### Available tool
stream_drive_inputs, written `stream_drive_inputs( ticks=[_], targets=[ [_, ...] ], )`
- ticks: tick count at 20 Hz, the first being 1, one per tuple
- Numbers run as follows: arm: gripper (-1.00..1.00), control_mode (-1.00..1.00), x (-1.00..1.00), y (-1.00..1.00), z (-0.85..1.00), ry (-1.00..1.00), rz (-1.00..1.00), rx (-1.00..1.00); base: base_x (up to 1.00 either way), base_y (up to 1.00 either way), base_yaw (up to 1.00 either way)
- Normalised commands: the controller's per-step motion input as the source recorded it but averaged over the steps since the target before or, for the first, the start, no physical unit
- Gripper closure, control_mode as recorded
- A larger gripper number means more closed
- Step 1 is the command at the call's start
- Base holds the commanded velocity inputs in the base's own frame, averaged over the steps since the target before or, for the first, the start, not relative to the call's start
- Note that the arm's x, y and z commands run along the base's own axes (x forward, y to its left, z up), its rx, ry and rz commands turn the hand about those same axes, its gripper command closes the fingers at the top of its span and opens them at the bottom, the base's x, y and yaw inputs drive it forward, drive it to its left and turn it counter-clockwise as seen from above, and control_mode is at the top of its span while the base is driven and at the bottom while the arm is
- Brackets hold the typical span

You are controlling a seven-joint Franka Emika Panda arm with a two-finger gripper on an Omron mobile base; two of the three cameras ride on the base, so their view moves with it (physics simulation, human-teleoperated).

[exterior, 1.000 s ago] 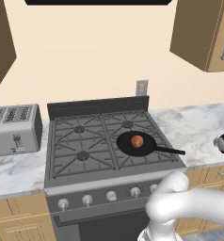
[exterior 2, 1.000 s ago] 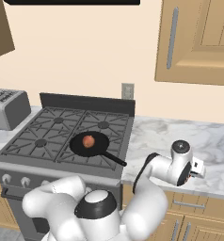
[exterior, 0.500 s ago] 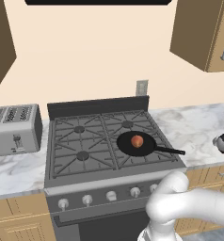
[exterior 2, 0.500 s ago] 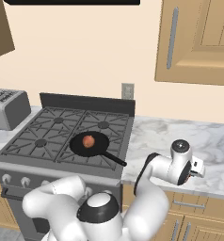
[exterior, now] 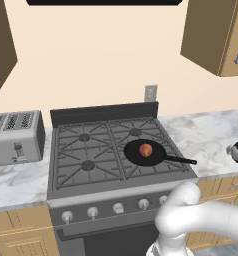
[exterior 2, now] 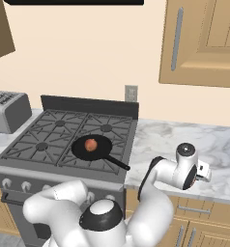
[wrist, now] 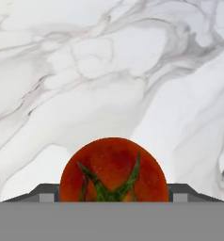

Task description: Place the pan on the front right burner on the stove. Then place the tomato and the onion in the pan and turn on the front right burner.

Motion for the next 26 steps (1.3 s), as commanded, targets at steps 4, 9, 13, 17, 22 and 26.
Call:
stream_drive_inputs(
  ticks=[4,9,13,17,22,26],
  targets=[
    [1.0,-1.0,0.0,0.0,0.0,0.0,0.0,0.0,0.0,0.0,0.0],
    [1.0,-1.0,0.0,0.0,0.24,0.0,0.0,0.0,0.0,0.0,0.0],
    [1.0,-1.0,0.0,0.01,0.45,0.01,0.0,0.0,0.0,0.0,0.0],
    [1.0,-1.0,0.0,0.01,0.53,0.04,-0.01,0.0,0.0,0.0,0.0],
    [1.0,-1.0,-0.01,0.09,0.45,0.03,0.0,0.0,0.0,0.0,0.0],
    [1.0,-1.0,-0.16,0.25,0.24,0.0,0.0,0.0,0.0,0.0,0.0]
  ],
)
